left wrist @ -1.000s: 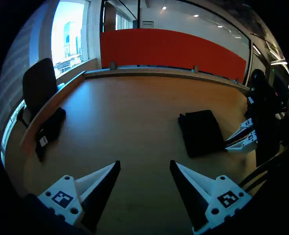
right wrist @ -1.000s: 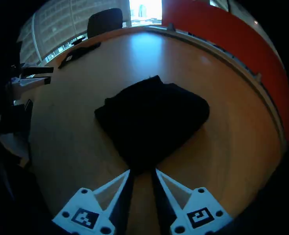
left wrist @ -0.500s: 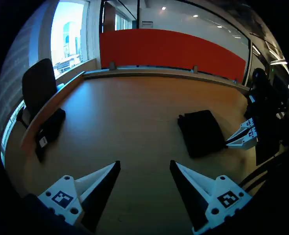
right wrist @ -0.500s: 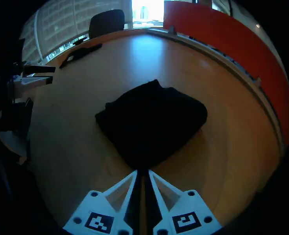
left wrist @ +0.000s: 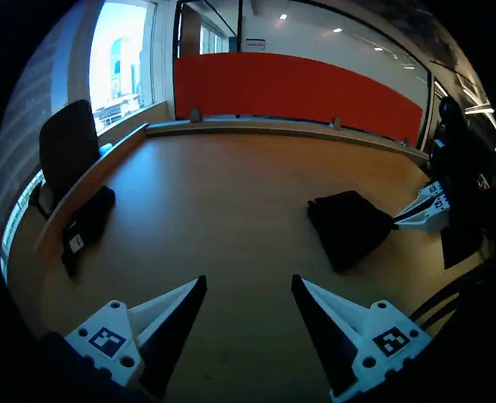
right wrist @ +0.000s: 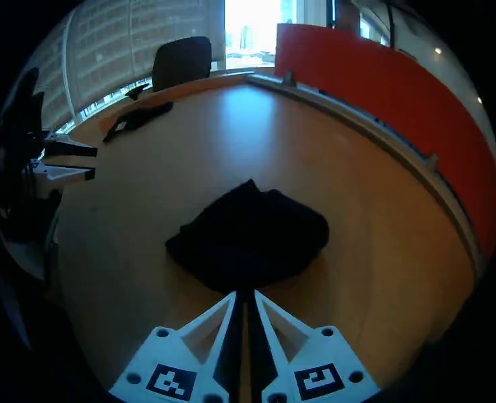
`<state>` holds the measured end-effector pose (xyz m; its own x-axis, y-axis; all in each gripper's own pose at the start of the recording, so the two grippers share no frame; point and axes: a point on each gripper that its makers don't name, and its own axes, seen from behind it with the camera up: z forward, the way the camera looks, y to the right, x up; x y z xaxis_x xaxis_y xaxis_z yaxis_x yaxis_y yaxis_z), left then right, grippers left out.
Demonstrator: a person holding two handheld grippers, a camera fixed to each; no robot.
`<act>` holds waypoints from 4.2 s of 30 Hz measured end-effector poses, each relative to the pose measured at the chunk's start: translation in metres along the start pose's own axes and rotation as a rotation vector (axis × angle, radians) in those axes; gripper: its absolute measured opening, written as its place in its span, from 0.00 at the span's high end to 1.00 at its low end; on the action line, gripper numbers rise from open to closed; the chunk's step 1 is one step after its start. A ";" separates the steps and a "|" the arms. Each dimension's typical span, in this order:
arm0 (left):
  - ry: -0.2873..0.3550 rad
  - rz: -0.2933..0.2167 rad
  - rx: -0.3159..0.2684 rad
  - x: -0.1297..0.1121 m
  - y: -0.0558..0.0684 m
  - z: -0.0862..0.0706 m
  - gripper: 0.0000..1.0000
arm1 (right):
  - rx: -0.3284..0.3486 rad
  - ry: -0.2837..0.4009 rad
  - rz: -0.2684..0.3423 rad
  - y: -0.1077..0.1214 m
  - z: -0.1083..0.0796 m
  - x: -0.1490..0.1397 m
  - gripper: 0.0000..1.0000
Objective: Fold towel
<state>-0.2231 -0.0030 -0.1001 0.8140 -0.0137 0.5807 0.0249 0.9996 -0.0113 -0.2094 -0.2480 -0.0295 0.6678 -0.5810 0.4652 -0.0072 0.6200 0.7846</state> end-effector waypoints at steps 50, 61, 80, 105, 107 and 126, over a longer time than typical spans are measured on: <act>0.046 0.013 -0.017 0.034 -0.001 0.001 0.06 | -0.139 0.231 -0.019 0.098 -0.109 0.126 0.95; 0.045 0.022 -0.021 0.040 0.001 0.002 0.06 | -0.197 0.218 0.016 0.144 -0.147 0.104 0.95; 0.042 0.029 -0.014 0.044 0.004 0.000 0.06 | -0.285 0.193 0.094 0.221 -0.199 0.063 0.95; 0.030 0.032 -0.002 0.047 0.012 0.005 0.06 | -0.430 0.137 0.188 0.328 -0.252 0.013 0.95; 0.029 0.032 -0.002 0.048 0.013 0.006 0.06 | -0.436 0.133 0.196 0.334 -0.254 0.009 0.95; 0.022 0.049 -0.003 0.051 0.023 0.009 0.06 | -0.480 0.075 0.250 0.370 -0.266 -0.033 0.95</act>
<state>-0.1865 0.0194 -0.0636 0.8270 0.0346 0.5611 -0.0134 0.9990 -0.0419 -0.0359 0.1410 0.1362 0.7405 -0.3570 0.5694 0.1568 0.9156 0.3702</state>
